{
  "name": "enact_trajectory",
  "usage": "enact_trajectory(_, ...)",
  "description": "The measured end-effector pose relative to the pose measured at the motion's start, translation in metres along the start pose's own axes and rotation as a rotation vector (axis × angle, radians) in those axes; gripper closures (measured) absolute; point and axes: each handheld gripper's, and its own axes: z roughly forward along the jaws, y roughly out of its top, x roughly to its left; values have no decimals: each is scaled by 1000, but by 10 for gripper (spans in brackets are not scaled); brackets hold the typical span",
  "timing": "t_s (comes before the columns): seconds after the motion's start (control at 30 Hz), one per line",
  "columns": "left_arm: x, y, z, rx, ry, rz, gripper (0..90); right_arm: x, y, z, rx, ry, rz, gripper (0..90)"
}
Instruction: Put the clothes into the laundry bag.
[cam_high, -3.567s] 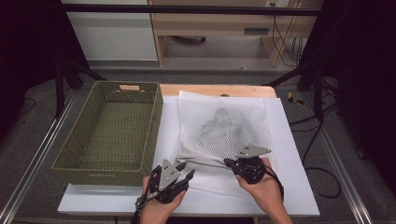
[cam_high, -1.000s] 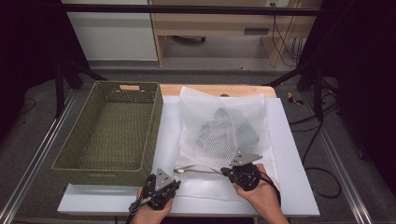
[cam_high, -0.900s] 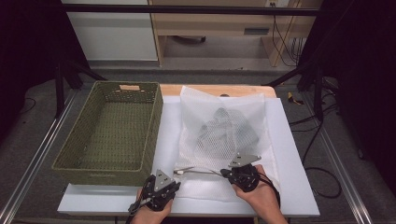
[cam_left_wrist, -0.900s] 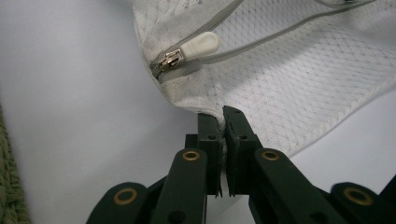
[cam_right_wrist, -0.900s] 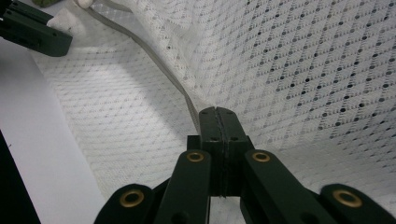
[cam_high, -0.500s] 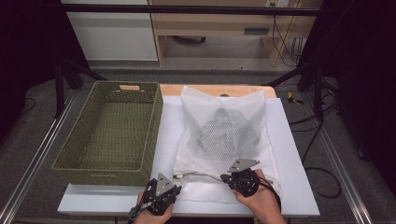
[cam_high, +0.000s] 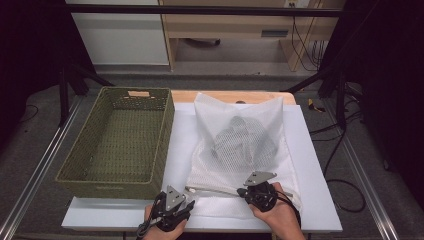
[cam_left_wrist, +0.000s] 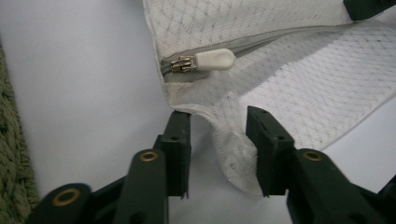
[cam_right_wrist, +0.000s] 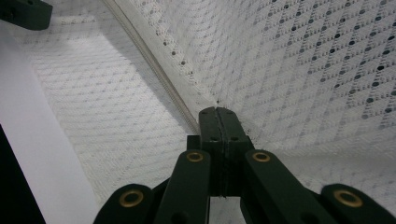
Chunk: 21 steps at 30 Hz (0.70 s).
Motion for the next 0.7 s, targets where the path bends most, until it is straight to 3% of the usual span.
enact_trajectory(0.33,1,1,0,-21,13,-1,366,1,0,1,-16,-7,-2,789)
enact_trajectory(0.7,2,2,-2,-45,12,-3,312,3,3,-3,-38,-24,-13,550)
